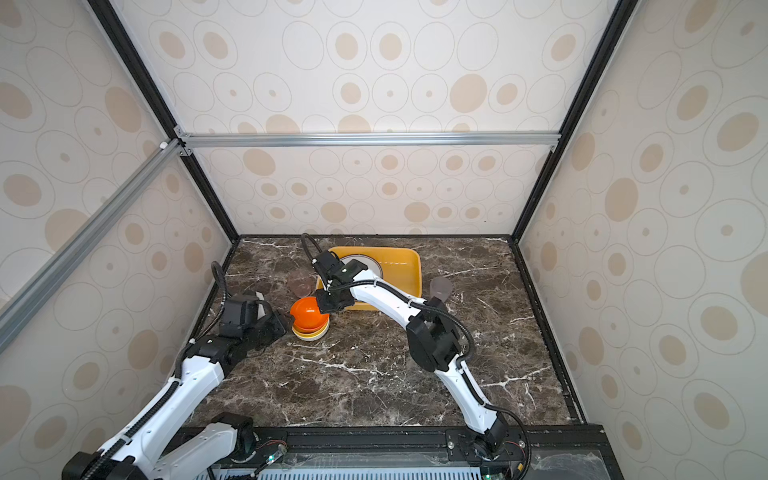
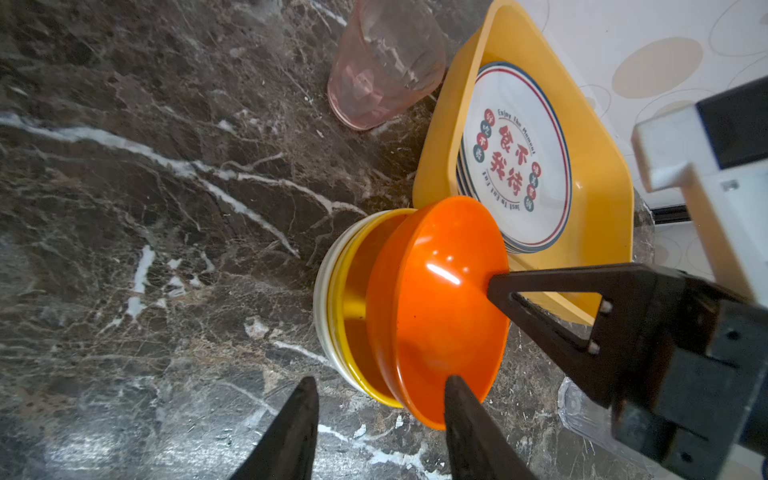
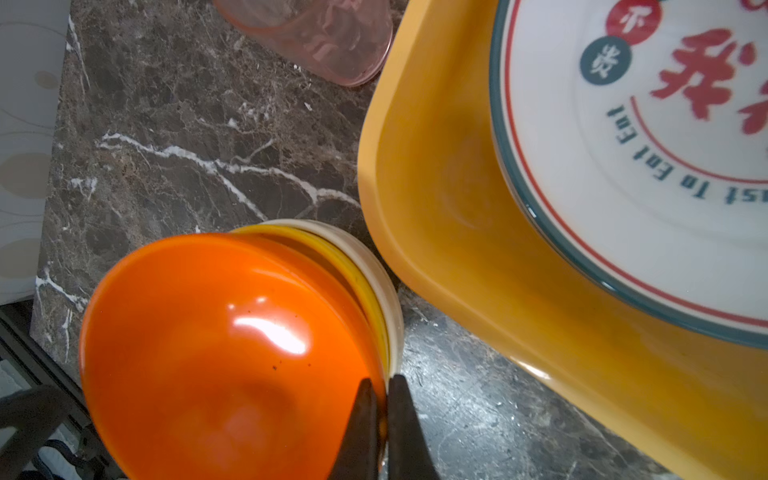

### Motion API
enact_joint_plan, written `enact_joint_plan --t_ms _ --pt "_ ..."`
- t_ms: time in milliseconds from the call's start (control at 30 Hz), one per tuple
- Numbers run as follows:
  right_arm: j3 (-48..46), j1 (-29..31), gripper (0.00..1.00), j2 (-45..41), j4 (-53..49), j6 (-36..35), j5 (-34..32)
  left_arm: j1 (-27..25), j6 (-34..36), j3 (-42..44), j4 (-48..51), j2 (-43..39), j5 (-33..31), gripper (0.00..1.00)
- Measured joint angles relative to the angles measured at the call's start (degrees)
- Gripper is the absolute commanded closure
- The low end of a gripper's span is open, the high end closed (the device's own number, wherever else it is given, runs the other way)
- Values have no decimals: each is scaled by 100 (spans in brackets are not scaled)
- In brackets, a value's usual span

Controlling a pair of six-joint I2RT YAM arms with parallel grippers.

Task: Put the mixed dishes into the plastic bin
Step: 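Lift the orange bowl off the yellow bowls with the right gripper, then carry the orange bowl over the yellow bin with the right gripper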

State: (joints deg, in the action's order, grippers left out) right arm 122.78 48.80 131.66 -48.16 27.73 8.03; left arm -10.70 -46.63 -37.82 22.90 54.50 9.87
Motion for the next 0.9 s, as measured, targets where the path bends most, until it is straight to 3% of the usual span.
enact_joint_plan --t_ms 400,900 --pt "-629 -107 100 -960 291 -2 -170 7 0 -186 31 -306 87 45" --pt "-1141 -966 100 -1646 219 -90 -420 7 -188 -55 -844 -339 968 42"
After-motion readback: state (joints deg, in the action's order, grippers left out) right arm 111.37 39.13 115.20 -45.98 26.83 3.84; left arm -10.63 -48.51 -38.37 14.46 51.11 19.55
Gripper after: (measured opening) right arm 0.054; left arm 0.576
